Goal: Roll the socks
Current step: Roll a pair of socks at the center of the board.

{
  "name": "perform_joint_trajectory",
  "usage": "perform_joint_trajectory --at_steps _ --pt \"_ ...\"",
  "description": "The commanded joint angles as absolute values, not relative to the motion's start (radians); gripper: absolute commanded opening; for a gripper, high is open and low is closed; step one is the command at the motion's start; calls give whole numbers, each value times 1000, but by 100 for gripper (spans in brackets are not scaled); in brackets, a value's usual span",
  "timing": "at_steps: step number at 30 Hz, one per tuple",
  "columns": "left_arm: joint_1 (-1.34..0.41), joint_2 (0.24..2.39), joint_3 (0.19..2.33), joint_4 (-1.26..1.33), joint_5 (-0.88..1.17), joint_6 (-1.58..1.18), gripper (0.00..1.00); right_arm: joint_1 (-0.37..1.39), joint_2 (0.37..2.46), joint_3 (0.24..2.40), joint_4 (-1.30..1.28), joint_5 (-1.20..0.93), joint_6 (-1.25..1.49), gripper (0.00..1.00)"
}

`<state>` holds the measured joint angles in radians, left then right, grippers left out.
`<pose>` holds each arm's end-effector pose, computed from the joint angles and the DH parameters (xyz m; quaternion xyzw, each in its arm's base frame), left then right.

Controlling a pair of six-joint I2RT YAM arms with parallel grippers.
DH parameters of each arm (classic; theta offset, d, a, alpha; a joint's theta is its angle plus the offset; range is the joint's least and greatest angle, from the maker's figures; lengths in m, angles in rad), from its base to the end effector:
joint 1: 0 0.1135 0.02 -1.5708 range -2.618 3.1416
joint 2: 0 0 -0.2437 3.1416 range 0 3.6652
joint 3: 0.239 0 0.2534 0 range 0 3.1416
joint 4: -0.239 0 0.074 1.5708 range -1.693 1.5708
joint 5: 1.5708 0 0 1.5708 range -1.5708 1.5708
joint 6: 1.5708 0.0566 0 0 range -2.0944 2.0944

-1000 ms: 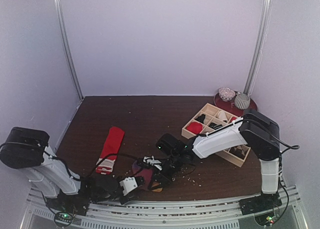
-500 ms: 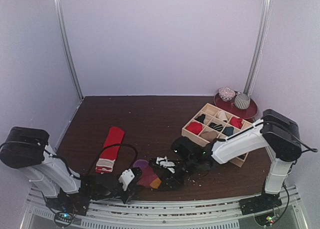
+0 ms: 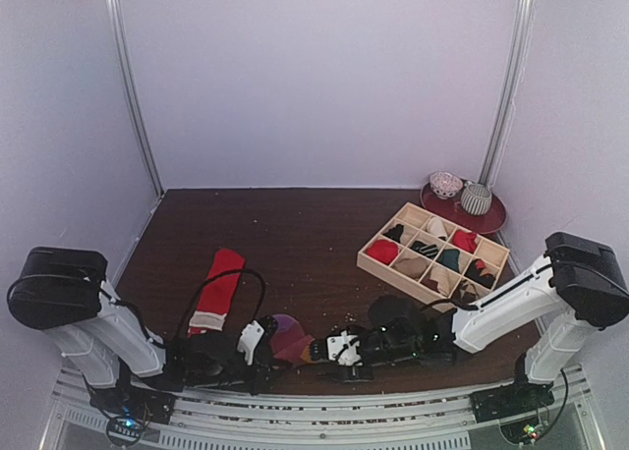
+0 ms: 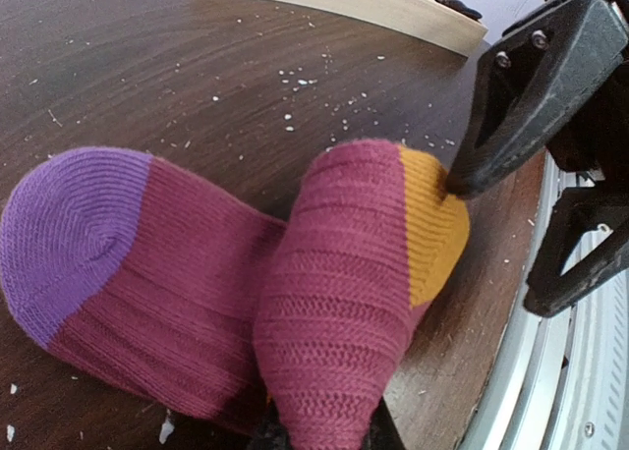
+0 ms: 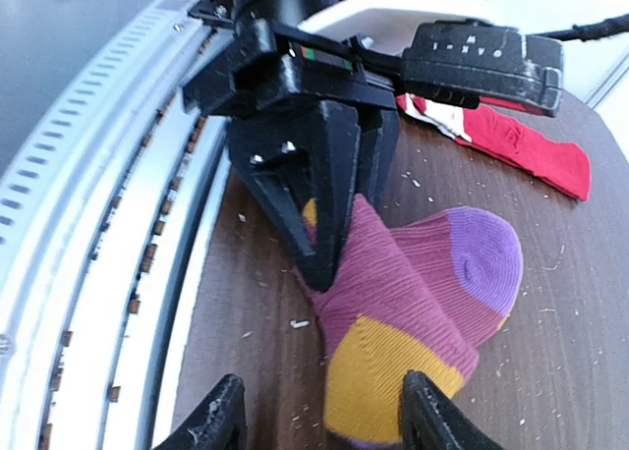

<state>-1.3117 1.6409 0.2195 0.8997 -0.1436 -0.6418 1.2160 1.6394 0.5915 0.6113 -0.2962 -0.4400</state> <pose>0.0708 -0.2355 0.0573 0.2499 0.8272 -0.3792 0.3311 0.0984 0.3131 0.1191 -0.6681 0.5058 0.3162 0.4447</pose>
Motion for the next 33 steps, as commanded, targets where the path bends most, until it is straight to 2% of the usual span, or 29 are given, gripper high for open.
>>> perform_joint_trajectory --at_steps 1,9,15,27,30,33 --pt "-1312 1714 183 665 -36 -679 0 1226 1704 639 650 -209 -543 54" --pt "-1306 1750 186 689 -1 -660 0 1227 1747 669 646 -167 -581 54" --pt "-1303 1756 178 701 3 -665 0 1226 1681 638 684 -159 -566 55" --pt "-1301 1758 170 710 15 -656 0 1205 1817 701 560 -203 -538 55" --pt "-1301 1759 173 709 16 -645 0 1205 1838 721 522 -221 -525 52" --pt "-1299 1761 185 700 23 -624 0 1205 1844 733 485 -234 -500 45"
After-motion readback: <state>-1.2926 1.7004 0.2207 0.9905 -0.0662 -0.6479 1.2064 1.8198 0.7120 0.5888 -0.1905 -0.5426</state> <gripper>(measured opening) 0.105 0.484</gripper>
